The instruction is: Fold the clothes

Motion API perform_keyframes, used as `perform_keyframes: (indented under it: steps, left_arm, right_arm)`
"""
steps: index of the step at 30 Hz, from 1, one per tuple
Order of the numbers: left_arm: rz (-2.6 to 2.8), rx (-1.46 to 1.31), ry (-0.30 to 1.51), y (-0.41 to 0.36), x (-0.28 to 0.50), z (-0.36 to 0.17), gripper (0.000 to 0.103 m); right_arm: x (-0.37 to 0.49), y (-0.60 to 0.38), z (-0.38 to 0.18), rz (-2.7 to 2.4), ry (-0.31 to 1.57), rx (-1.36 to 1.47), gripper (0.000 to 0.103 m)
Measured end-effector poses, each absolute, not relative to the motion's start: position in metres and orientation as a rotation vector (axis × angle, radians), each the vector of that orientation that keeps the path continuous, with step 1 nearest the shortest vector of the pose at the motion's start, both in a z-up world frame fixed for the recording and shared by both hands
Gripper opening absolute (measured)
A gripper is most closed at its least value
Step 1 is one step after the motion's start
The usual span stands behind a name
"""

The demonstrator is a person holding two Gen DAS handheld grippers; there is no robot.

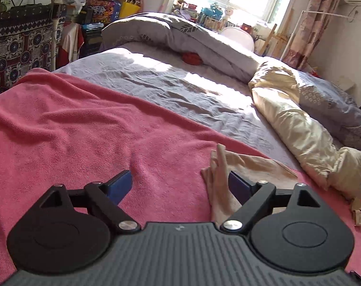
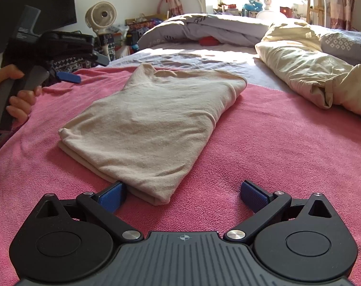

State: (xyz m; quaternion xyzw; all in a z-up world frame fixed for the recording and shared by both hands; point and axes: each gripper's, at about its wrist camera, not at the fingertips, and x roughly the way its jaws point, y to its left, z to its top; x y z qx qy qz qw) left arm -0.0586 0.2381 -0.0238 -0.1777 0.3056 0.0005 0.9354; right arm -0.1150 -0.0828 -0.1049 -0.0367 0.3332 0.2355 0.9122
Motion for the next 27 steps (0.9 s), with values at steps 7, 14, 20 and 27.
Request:
perform_keyframes:
  steps: [7, 14, 20, 27]
  left_arm:
    - [-0.095, 0.267, 0.561, 0.163, -0.153, -0.031, 0.096]
    - [-0.251, 0.725, 0.57, 0.113, -0.185, -0.053, 0.098]
    - [-0.269, 1.183, 0.366, 0.083, -0.2, -0.089, 0.096]
    - [-0.458, 1.325, 0.372, 0.075, -0.178, -0.092, 0.103]
  right_arm:
    - [-0.114, -0.082, -0.105, 0.483, 0.688, -0.08, 0.103]
    - [-0.114, -0.081, -0.105, 0.481, 0.687, -0.082, 0.103]
    - [-0.114, -0.081, -0.106, 0.481, 0.688, -0.082, 0.103]
    - [-0.113, -0.081, -0.105, 0.482, 0.689, -0.078, 0.103]
